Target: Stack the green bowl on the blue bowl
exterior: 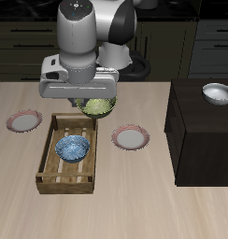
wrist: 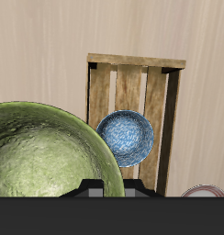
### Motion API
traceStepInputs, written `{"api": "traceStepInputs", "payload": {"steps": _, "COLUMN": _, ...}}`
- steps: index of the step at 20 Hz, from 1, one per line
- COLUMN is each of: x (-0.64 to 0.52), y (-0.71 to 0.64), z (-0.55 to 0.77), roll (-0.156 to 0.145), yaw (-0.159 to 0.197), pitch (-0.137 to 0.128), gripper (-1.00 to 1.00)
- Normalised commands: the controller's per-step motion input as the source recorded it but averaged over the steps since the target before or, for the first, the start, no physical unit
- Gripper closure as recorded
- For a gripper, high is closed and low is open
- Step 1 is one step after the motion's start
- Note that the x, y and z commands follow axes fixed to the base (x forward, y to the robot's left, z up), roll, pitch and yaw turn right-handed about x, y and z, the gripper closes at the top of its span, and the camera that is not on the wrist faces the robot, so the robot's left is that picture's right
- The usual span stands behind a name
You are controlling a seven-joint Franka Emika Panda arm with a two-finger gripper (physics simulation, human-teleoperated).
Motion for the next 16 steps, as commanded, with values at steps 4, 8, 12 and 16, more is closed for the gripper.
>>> {"api": "traceStepInputs", "payload": {"steps": 4, "x": -0.29, "y": -0.25, "z": 0.04, "roll": -0.034, "yaw": 0.014, "pitch": -0.051, "gripper": 1.0}}
{"api": "traceStepInputs", "payload": {"steps": 8, "x": -0.19, "y": -0.42, "z": -0.13, "roll": -0.02, "yaw": 0.015, "pitch": -0.02, "gripper": 1.0}}
{"api": "traceStepInputs", "payload": {"steps": 12, "x": -0.06, "y": -0.21, "z": -0.1, "roll": -0.043, "yaw": -0.029, "pitch": 0.003, "gripper": 1.0}}
{"api": "traceStepInputs", "payload": {"steps": 16, "x": -0.1, "y": -0.19, "z": -0.2, "roll": -0.042, "yaw": 0.029, "pitch": -0.032, "gripper": 1.0}}
